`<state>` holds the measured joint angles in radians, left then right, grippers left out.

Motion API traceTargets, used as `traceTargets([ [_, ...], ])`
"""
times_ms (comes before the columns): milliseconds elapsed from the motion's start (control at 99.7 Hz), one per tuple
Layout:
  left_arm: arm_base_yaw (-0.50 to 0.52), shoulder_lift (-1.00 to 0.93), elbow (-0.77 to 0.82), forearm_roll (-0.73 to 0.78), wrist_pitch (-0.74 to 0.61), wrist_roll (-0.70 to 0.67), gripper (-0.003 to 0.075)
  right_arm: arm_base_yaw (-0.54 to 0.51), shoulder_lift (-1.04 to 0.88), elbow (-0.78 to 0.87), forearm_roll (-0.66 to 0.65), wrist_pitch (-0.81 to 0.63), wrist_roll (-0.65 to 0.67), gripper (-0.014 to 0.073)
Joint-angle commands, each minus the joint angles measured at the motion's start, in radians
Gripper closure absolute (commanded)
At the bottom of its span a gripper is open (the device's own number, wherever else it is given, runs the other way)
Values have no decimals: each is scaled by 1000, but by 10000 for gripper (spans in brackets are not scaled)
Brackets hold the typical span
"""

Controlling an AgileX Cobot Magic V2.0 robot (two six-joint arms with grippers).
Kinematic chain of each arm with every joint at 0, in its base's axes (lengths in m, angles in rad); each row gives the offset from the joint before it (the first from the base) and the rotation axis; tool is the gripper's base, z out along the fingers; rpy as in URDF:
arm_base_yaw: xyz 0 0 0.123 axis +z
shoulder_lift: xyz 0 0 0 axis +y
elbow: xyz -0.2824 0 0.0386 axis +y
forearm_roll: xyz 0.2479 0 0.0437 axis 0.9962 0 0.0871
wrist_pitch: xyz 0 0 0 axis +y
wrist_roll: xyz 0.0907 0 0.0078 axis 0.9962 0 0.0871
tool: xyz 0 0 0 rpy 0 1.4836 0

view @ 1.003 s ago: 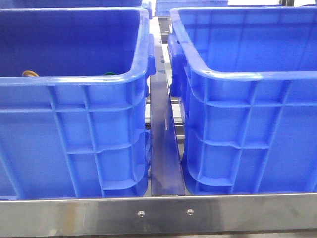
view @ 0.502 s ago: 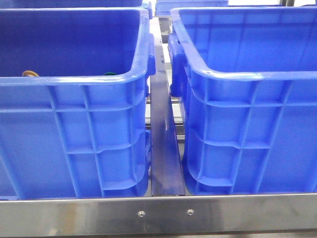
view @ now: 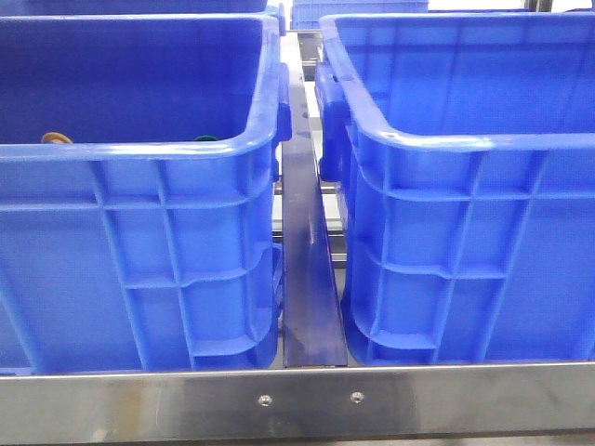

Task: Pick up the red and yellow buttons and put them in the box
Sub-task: 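Grasp the red cap with the right gripper and open the left gripper, then carry the red button with the right gripper over the empty bin and lower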

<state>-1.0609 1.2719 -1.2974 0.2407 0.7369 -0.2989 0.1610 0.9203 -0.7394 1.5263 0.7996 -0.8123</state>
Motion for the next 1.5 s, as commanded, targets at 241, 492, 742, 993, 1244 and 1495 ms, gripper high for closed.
traceTargets([
  [241,-8,-22,-26,9,-69,-3,739,97,143,-136,87,102,-52,86],
  [492,-8,-22,-26,9,-71,-3,739,123,186,-138,84,102,-52,324],
  [742,-8,-22,-26,11,-71,-3,610,123,186,-138,77,65,-72,443],
  [993,-8,-22,-26,31,-54,-10,195,96,165,-138,47,-45,-87,443],
  [1244,45,-24,-9,82,-67,-80,186,-87,90,-138,-24,-68,-89,443],
  [1495,216,-57,106,83,-157,-146,186,-237,76,-138,-171,-161,-90,443],
])
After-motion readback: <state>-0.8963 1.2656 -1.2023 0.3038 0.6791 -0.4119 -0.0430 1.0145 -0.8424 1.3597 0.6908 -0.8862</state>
